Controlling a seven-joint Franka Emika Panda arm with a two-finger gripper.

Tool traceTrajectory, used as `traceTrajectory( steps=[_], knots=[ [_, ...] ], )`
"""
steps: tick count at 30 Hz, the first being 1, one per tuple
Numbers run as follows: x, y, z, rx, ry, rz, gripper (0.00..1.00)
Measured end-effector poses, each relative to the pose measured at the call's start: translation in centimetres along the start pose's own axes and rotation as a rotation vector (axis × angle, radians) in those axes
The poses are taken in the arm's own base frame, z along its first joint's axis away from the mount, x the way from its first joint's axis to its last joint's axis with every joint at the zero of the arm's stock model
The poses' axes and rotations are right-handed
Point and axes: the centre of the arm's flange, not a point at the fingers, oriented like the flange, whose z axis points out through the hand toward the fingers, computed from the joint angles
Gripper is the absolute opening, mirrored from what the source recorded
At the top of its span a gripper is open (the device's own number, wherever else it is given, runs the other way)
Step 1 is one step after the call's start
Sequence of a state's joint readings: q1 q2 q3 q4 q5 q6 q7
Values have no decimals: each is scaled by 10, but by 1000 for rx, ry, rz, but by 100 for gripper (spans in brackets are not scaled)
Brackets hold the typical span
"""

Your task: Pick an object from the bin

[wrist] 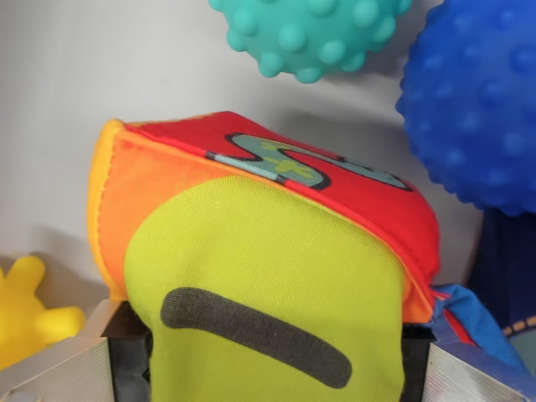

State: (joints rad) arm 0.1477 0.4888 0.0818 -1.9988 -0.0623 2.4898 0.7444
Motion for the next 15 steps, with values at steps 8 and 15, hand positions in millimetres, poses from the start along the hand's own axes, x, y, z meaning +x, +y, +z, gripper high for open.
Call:
traceTrajectory(
  steps=[8, 15],
  knots=[
    [0, 0, -30, 0, 0, 2, 0],
    [-1, 1, -58, -1, 0, 2, 0]
  ],
)
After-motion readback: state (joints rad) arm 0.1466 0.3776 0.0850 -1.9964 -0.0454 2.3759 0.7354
